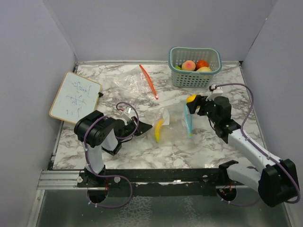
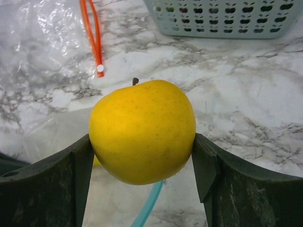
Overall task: Open the zip-top bag and remove the fake food
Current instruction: Pick up the fake fruit from the zipper food storage bag, then place the fake fruit in the bin.
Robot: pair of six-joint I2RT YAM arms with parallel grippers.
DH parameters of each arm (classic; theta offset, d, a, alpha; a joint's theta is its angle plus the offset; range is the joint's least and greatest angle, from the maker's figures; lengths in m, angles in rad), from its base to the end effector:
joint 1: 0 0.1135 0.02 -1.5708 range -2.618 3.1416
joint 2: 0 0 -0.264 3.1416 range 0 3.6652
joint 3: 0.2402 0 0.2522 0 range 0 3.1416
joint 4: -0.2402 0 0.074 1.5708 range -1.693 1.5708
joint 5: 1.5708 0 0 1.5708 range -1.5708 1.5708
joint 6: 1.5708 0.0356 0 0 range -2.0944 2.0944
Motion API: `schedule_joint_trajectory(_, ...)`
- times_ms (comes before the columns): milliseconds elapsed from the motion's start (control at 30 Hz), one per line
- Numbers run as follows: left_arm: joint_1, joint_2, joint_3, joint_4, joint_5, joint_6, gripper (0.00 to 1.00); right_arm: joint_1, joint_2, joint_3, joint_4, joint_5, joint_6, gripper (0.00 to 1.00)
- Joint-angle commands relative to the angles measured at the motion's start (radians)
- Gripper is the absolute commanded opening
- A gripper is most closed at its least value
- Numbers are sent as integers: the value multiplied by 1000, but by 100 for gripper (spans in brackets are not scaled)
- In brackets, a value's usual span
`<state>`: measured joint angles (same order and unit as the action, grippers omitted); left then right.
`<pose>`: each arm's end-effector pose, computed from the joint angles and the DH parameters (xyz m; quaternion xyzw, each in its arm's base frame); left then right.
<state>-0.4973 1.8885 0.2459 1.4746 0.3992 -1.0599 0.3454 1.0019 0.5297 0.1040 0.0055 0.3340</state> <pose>0.2131 -0.1314 0.0978 -0.0849 0.7549 -0.5520 0.3439 0.2122 0.0762 0.2385 -0.0031 0.8246 0.1864 0.5341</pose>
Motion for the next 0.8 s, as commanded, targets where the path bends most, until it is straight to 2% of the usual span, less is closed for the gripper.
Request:
schedule_joint_trajectory(0,5,-28,-2,53,-7,6,0,-64,154,164,25,33,-46,61)
schedule_joint_trajectory(267,10,-83,-4,-32,6,55,0,-204,481,569,89,-112,-2,61)
schedule_joint_trajectory(433,13,-102,3,-62,18,62,0,-243,717,889,50,-126,-10,61)
schedule_joint_trajectory(600,13,-137,3,-111,19,86,0,-252,928,1134,-10,-121,-48,63)
schedule_joint_trajectory(667,16,-160,7,-149,26,108,0,-252,1017,1218,-28,-129,-94,67)
schedule_joint_trajectory(767,21,-223,19,-232,32,150,0,-252,1101,1335,-82,-104,-172,94)
